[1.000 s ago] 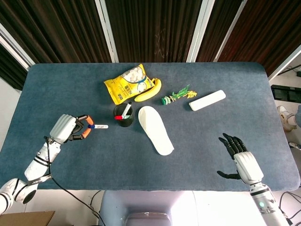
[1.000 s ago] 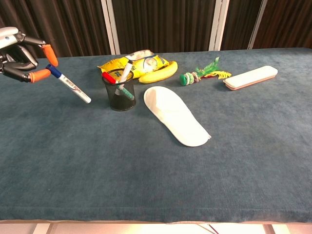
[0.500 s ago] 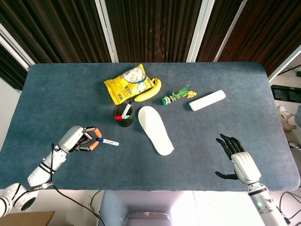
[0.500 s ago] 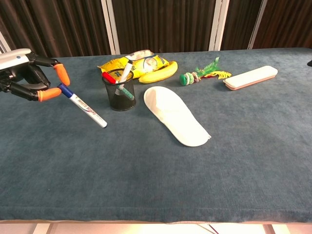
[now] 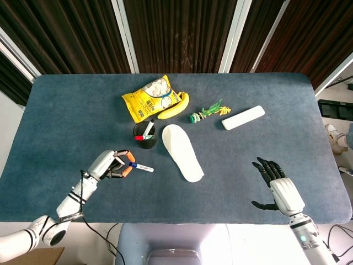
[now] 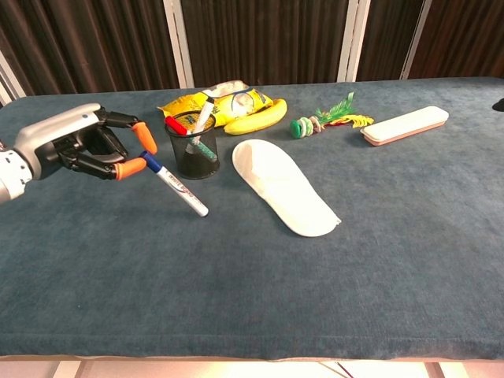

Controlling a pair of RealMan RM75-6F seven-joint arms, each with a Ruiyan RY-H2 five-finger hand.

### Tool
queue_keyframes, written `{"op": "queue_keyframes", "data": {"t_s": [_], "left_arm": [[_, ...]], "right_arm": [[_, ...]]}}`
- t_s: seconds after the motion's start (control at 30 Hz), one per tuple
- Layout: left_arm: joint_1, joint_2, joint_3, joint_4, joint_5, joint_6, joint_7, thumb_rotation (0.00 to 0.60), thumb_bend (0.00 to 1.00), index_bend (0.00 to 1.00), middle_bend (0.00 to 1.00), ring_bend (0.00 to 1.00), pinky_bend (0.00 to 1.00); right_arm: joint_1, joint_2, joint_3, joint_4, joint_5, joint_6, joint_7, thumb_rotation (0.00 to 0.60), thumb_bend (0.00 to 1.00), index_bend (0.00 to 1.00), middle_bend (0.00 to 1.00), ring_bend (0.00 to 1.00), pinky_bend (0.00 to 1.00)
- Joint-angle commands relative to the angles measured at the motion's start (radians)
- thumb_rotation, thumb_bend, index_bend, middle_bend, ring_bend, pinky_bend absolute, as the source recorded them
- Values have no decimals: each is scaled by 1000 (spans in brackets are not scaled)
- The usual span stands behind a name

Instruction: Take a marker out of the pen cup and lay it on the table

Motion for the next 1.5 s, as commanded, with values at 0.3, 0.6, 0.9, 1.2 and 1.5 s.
{"op": "queue_keyframes", "data": {"t_s": [0.3, 0.6, 0.9, 1.2, 1.5], "left_arm": [[-3, -93, -7, 152, -32, -37, 196, 600, 392, 626, 1000, 1000, 1000], [12, -127, -7, 249, -60, -44, 449, 600, 393, 452, 909, 975, 982], [26, -120, -15, 247, -83, -46, 605, 600, 396, 349, 524, 619, 762], [46, -100, -100, 237, -104, 109, 717, 600, 388, 239, 285, 314, 425], [113, 60, -92, 78, -39, 281, 836, 600, 384, 242, 285, 283, 324]], "right_arm": [[0, 1, -1, 2, -1, 2, 5, 600, 54, 0, 0, 1, 28], [1, 0, -3, 2, -3, 2, 4, 600, 53, 0, 0, 0, 28], [2, 1, -4, 0, -5, 2, 7, 600, 53, 0, 0, 1, 28], [-6, 5, -3, 5, -17, 29, 22, 600, 53, 0, 0, 0, 28], [-21, -3, 3, 25, -21, 65, 30, 600, 52, 0, 0, 0, 28]]}}
